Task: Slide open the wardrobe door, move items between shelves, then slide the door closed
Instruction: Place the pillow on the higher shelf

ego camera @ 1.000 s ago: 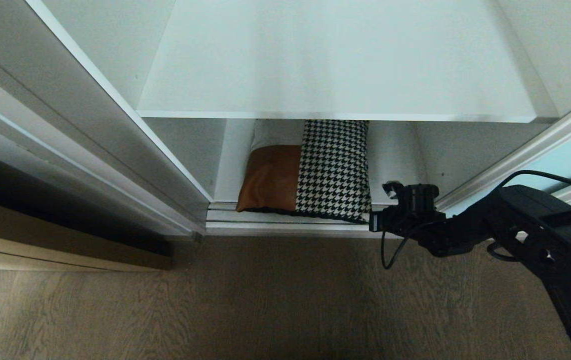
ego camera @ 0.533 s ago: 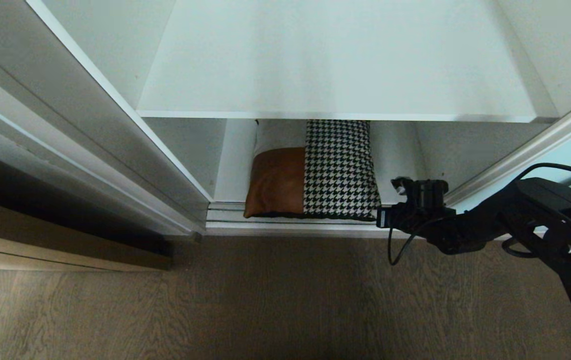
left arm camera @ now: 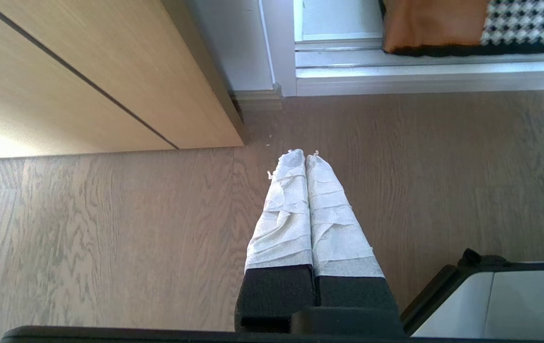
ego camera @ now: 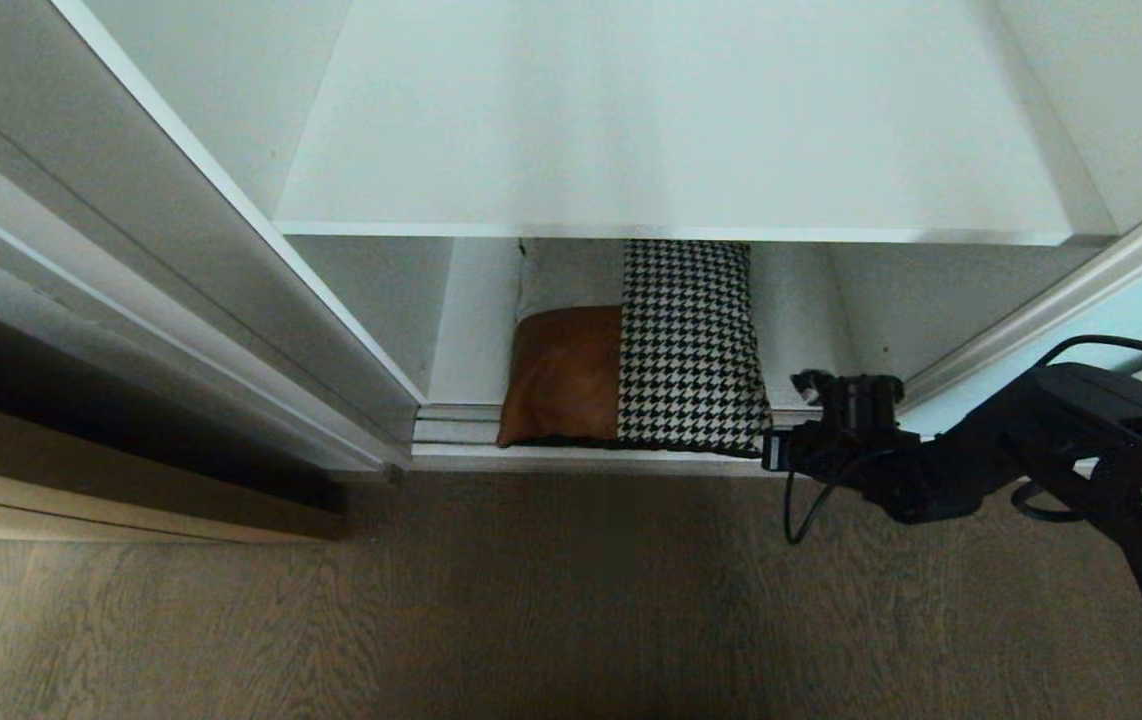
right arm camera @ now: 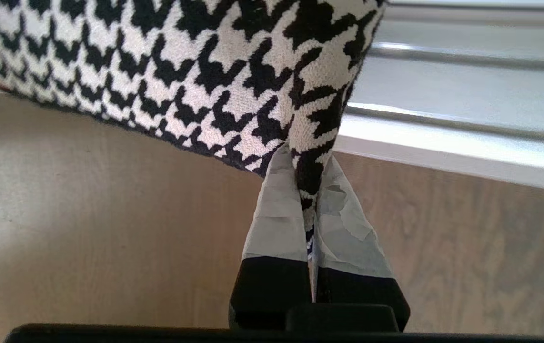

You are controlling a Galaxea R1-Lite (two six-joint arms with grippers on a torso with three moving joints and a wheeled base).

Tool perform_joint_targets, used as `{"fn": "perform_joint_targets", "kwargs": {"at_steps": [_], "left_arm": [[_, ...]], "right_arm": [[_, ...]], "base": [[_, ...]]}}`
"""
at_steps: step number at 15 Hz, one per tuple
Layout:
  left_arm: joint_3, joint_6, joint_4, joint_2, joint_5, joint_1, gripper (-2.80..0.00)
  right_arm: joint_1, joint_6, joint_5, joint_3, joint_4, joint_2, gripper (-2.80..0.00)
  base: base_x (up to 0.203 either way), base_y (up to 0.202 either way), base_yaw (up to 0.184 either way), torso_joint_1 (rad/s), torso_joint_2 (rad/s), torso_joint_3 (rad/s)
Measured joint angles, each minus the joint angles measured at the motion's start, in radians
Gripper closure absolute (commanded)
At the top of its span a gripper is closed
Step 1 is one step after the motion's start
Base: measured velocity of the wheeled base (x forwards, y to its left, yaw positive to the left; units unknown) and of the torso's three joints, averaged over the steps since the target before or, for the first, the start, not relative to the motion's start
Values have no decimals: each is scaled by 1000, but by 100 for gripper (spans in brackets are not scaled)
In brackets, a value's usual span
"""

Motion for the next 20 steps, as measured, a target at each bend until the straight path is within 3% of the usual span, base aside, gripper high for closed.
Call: {"fn": "perform_joint_targets", "kwargs": {"at_steps": [7,11,13,16,20], "left_arm": [[-28,-13,58,6,13,1,0],[-294,-53,193,175,7,1,0],[-391,-99,231,345,-43,0,0],[-457,-169,184,634,-173,-1,0],[-471,-200,-14,1049,-294,-4,0]], "right_arm": [[-15,-1,-3,88,-66,-19,0],[-4,0,-3,102,-68,-24,0],[-1,0,-2,112,-80,-26,0],[5,-1,-3,149,-130,-24,0],[19,-5,-3,160,-133,-21,0]], "base": [[0,0,0,0,0,0],[0,0,0,0,0,0],[0,0,0,0,0,0],[0,0,0,0,0,0],[0,0,0,0,0,0]]}}
